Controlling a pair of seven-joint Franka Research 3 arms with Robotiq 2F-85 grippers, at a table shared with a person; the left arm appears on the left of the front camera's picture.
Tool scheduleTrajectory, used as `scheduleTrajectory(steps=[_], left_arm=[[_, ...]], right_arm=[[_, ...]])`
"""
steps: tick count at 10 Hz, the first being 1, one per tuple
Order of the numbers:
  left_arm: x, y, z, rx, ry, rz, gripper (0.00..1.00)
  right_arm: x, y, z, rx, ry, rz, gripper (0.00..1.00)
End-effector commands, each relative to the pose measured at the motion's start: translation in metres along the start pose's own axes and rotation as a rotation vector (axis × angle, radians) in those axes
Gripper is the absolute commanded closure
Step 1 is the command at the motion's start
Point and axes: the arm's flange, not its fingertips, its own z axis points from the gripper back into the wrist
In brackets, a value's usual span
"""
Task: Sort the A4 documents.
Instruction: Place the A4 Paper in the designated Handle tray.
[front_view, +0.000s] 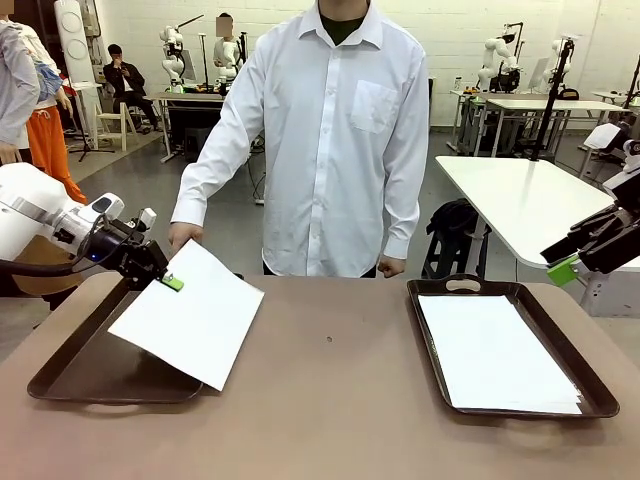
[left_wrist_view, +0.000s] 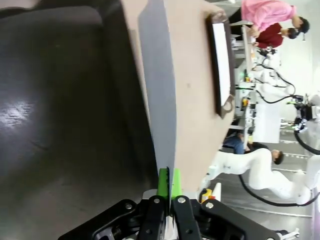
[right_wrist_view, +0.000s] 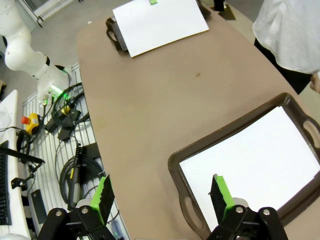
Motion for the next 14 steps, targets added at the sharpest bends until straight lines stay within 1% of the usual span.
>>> scheduleTrajectory(steps=[1,3,4,7,9,11,14], left_arm=[[0.006,-0.001,0.006,0.093,-0.003,-0.018,0.99],[0.006,0.003,0.013,0.160,-0.045,0.003,0.99],[0.004,0.006,0.013,0.196,-0.038,0.016,0.99],[0.001,0.016,0.023,0.247,0.012,0.030,0.99],[-0.001,0.022,0.032,0.261,0.010,0.048,0.99],[-0.002,0.022,0.032,0.284,0.011,0.060,0.99],[-0.006,0.023,0.028,0.306,-0.016,0.088,0.99]], right_arm=[[-0.001,-0.001,-0.001,0.008,-0.007,0.001,0.00],[-0.001,-0.001,-0.001,0.008,-0.007,0.001,0.00],[-0.001,-0.001,-0.001,0.008,-0.007,0.001,0.00],[-0.001,-0.001,-0.001,0.008,-0.007,0.001,0.00],[-0.001,-0.001,-0.001,0.008,-0.007,0.001,0.00],[-0.001,-0.001,-0.001,0.008,-0.007,0.001,0.00],[-0.001,-0.001,-0.001,0.008,-0.007,0.001,0.00]])
